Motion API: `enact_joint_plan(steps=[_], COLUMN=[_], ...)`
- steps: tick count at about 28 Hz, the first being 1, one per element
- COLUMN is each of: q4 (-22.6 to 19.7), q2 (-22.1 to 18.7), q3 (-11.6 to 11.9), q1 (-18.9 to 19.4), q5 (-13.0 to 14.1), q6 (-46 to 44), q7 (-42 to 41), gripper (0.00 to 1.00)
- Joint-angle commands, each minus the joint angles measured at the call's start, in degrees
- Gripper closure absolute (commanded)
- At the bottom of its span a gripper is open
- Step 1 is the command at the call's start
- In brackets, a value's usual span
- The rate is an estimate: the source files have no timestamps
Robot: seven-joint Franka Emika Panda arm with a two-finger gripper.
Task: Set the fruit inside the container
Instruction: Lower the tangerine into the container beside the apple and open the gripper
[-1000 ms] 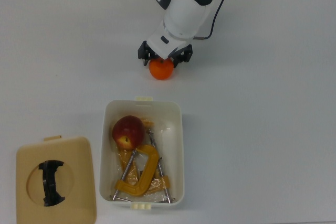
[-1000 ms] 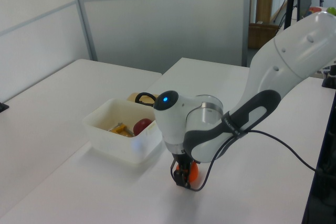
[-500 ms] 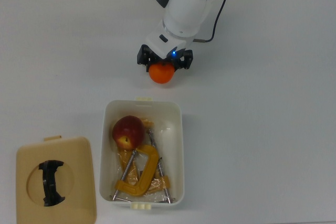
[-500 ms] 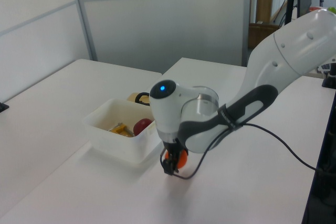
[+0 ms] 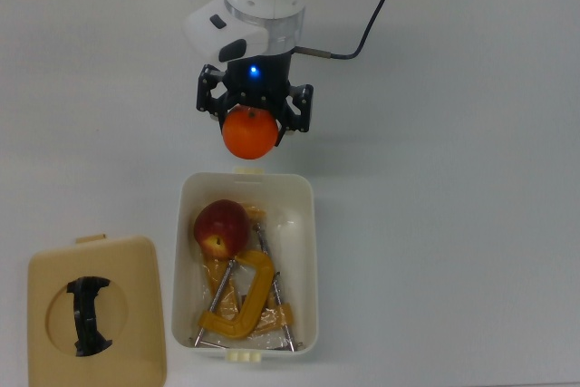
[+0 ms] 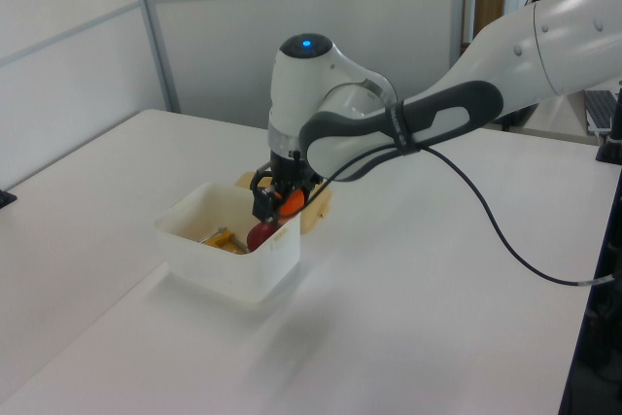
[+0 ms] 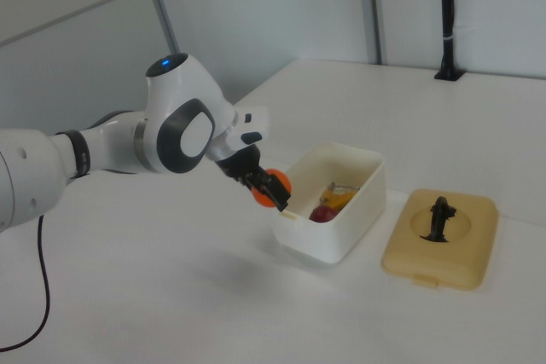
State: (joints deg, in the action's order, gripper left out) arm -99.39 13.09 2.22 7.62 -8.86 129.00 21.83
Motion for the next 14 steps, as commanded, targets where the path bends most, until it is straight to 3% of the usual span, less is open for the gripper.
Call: enact_joint_plan(steps=[1, 7, 9, 11, 12, 14], q4=[6.91, 11.33, 11.33, 11.33, 11.33, 11.33], q2=[6.32, 11.70, 11.87, 11.79, 11.79, 11.52], q3=[0.25, 0.33, 0.33, 0.33, 0.33, 0.33], q1=[-1.03, -1.65, -1.91, -1.82, -1.82, -1.74], q5=[1.83, 1.04, 0.87, 0.87, 0.69, 0.08], q6=[0.99, 4.15, 5.12, 5.30, 5.30, 5.30], q7=[2.93, 6.20, 6.29, 7.08, 7.78, 9.18], gripper=[1.00, 1.00, 0.92, 0.05, 0.00, 0.00])
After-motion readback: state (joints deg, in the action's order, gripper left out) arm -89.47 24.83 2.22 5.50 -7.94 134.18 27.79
